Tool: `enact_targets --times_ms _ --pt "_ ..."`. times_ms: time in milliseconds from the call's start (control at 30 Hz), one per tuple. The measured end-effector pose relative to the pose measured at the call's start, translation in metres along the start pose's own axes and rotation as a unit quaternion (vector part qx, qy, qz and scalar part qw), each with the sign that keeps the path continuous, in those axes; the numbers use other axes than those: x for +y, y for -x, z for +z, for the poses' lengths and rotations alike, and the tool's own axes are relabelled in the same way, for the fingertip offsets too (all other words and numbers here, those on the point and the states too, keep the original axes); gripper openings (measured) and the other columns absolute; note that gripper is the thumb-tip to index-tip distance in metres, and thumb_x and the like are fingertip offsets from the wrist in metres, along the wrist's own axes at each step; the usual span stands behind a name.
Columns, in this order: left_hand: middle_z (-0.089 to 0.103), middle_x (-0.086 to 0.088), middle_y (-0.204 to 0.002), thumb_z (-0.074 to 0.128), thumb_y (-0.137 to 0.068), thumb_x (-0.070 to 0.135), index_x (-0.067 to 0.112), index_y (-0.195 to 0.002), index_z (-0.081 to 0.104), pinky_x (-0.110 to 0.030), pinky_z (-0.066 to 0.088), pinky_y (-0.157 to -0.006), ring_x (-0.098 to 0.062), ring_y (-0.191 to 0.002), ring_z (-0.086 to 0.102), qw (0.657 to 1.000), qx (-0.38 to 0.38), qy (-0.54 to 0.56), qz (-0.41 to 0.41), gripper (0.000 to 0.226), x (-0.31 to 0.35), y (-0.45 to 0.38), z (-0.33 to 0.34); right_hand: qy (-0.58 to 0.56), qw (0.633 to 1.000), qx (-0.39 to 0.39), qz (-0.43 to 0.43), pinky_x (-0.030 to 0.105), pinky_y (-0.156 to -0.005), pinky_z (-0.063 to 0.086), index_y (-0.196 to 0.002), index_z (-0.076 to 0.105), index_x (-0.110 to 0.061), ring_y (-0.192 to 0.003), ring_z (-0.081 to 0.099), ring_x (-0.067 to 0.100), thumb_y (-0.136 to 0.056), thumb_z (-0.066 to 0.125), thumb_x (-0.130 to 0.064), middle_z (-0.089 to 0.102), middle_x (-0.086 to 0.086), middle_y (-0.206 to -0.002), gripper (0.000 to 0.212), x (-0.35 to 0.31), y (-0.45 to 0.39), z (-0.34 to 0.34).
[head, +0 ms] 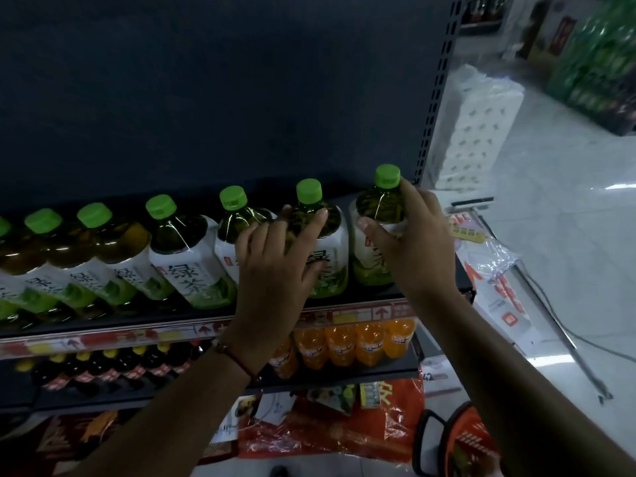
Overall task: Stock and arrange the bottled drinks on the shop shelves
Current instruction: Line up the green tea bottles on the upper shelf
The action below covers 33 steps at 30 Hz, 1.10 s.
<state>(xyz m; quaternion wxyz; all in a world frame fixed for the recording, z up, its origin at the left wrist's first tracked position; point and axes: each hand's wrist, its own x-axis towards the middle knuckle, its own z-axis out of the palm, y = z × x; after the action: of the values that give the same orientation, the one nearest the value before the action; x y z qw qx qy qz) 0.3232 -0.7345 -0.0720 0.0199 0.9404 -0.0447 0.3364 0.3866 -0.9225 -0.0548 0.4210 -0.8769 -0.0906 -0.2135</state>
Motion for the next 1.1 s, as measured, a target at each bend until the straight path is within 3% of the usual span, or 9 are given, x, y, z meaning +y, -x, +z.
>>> enact_targets --times_ms 133,367,467,633,767,867,933,1100 --pt "0.057 -0.008 -0.119 0.076 -0.083 0.040 0.028 -0.149 0.039 -0.045 0.030 -0.105 -0.026 -0.115 0.049 1.000 -0.003 -0.007 -0.005 0.076 0.001 -0.002 0.001 -0.009 1.000 0.007 -0.002 0.041 -0.091 0.049 -0.142 0.042 -0.030 -0.110 0.054 0.014 -0.082 0.066 -0.053 0.052 -0.009 -0.128 0.069 -0.001 0.004 0.008" --pt "0.056 -0.009 -0.120 0.072 -0.086 0.038 0.027 -0.149 0.039 -0.046 0.028 -0.108 -0.028 -0.116 0.047 1.000 -0.020 0.012 -0.003 0.073 0.001 -0.002 -0.001 -0.008 1.000 -0.001 0.004 0.043 -0.096 0.049 -0.150 0.031 -0.028 -0.123 0.048 0.013 -0.087 0.060 -0.055 0.047 -0.008 -0.140 0.075 -0.001 0.010 0.011" --pt "0.053 -0.014 -0.129 0.067 -0.089 0.036 0.023 -0.150 0.038 -0.048 0.027 -0.110 -0.030 -0.122 0.044 0.999 -0.039 0.037 0.003 0.069 0.003 -0.002 -0.009 0.008 0.999 -0.030 0.013 0.045 -0.103 0.046 -0.153 0.021 -0.028 -0.134 0.043 0.014 -0.090 0.056 -0.054 0.040 -0.006 -0.150 0.077 -0.005 0.014 0.007" --pt "0.035 -0.021 -0.155 0.060 -0.090 0.034 0.014 -0.146 0.045 -0.053 0.023 -0.116 -0.037 -0.143 0.031 0.987 -0.062 0.130 0.072 0.061 -0.001 0.033 -0.023 0.134 0.989 -0.058 0.015 0.049 -0.116 0.031 -0.156 0.015 -0.027 -0.148 0.021 0.020 -0.093 0.052 -0.049 0.021 -0.004 -0.162 0.076 -0.013 0.049 -0.012" --pt "0.052 -0.014 -0.143 0.055 -0.090 0.033 0.014 -0.141 0.050 -0.046 0.040 -0.107 -0.032 -0.132 0.048 0.953 -0.159 0.223 0.127 0.054 -0.013 0.091 -0.017 0.251 0.963 -0.102 -0.012 0.044 -0.118 0.018 -0.154 0.021 -0.027 -0.150 0.012 0.022 -0.094 0.045 -0.044 0.018 -0.005 -0.161 0.066 -0.007 0.113 -0.009" --pt "0.059 -0.010 -0.135 0.062 -0.082 0.037 0.018 -0.138 0.053 -0.044 0.047 -0.097 -0.030 -0.123 0.056 0.932 -0.265 0.197 0.150 0.059 -0.013 0.133 0.003 0.284 0.945 -0.159 -0.037 0.043 -0.119 0.016 -0.152 0.028 -0.024 -0.149 0.015 0.026 -0.096 0.040 -0.043 0.023 0.000 -0.160 0.060 0.009 0.166 0.006" --pt "0.057 -0.011 -0.138 0.072 -0.079 0.039 0.019 -0.140 0.051 -0.045 0.047 -0.098 -0.031 -0.125 0.055 0.923 -0.312 0.167 0.150 0.067 -0.010 0.155 0.019 0.283 0.940 -0.191 -0.024 0.041 -0.118 0.009 -0.152 0.026 -0.027 -0.149 0.008 0.023 -0.095 0.042 -0.042 0.017 -0.001 -0.161 0.061 0.026 0.197 0.017" --pt "0.053 -0.017 -0.142 0.077 -0.076 0.043 0.021 -0.143 0.048 -0.050 0.046 -0.102 -0.035 -0.128 0.052 0.937 -0.300 0.121 0.134 0.077 0.012 0.195 0.080 0.273 0.938 -0.215 0.003 0.045 -0.117 0.011 -0.151 0.026 -0.032 -0.146 0.004 0.020 -0.090 0.060 -0.039 0.019 0.000 -0.160 0.070 0.103 0.248 0.048"
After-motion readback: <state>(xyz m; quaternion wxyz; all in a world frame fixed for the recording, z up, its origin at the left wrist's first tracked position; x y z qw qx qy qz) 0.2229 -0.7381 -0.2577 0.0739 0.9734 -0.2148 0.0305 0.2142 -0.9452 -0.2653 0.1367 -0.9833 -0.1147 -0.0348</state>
